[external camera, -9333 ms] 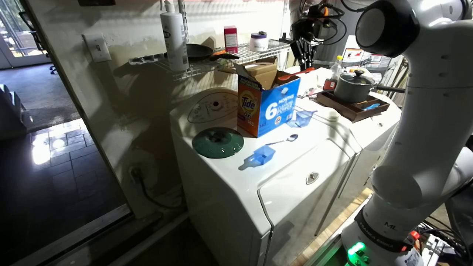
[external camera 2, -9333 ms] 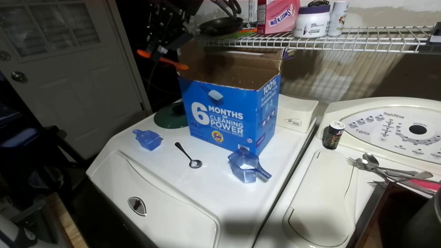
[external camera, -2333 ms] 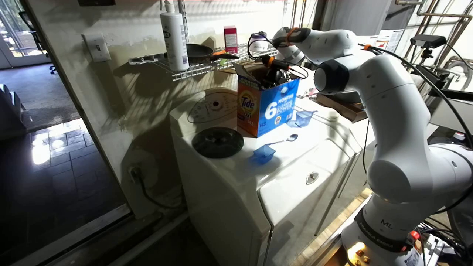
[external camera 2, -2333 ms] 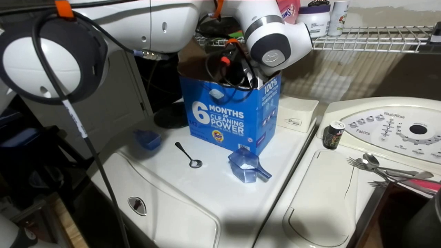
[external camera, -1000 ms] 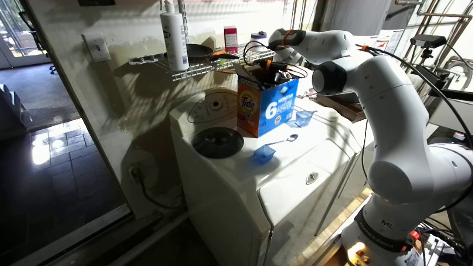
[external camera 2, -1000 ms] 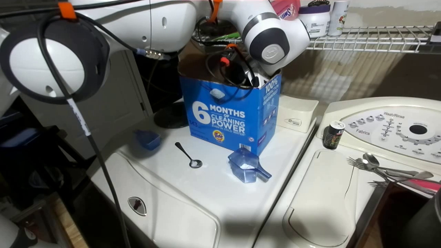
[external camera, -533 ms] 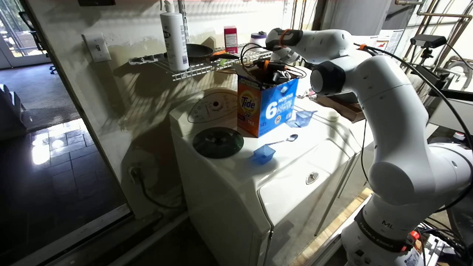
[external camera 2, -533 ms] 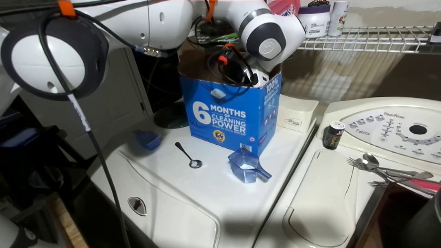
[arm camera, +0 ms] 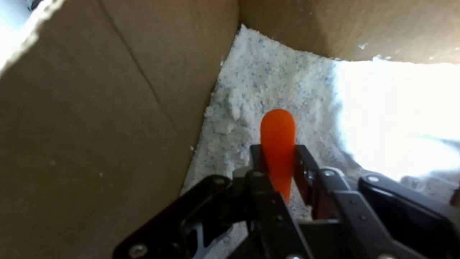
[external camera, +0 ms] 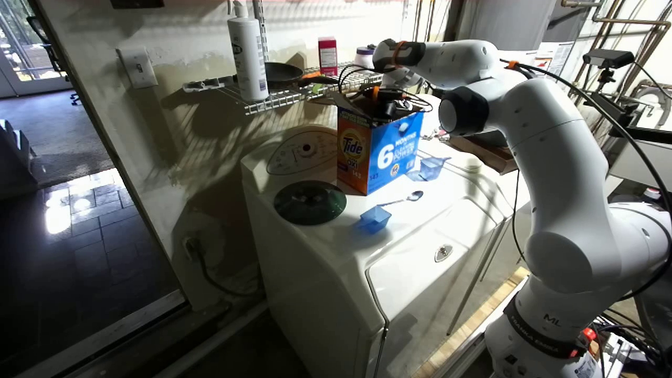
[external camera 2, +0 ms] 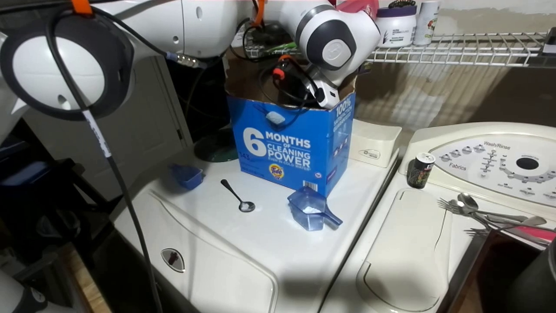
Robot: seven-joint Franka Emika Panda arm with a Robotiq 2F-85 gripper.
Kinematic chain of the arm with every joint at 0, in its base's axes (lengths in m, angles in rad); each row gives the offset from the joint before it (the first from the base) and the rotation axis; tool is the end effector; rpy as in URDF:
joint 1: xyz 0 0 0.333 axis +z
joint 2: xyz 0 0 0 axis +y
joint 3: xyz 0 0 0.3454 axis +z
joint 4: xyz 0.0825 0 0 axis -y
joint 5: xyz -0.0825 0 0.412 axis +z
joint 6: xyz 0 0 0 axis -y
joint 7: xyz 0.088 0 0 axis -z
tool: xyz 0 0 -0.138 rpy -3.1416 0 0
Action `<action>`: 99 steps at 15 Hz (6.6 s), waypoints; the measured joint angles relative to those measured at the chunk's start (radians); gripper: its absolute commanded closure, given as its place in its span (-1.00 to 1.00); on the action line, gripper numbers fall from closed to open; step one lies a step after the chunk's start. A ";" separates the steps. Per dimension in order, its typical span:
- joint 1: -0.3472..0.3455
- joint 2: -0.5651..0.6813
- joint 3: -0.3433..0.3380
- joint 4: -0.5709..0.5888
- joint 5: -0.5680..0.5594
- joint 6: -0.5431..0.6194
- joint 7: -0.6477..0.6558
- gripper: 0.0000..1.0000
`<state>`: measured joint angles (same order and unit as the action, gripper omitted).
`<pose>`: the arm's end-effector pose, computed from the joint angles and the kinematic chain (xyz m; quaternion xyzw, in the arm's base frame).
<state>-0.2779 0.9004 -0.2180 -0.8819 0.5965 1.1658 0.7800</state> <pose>0.7142 -0.2136 0.3340 -0.7755 0.5206 0.3202 0.1581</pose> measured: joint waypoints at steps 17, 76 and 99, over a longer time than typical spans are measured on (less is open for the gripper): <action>0.108 -0.072 -0.090 -0.038 -0.137 0.104 0.000 0.88; 0.197 -0.769 -0.012 -0.740 -0.591 0.590 0.257 0.88; 0.134 -0.999 -0.003 -1.024 -0.539 0.586 0.252 0.88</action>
<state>-0.1439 -0.0986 -0.2212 -1.9059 0.0579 1.7519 1.0320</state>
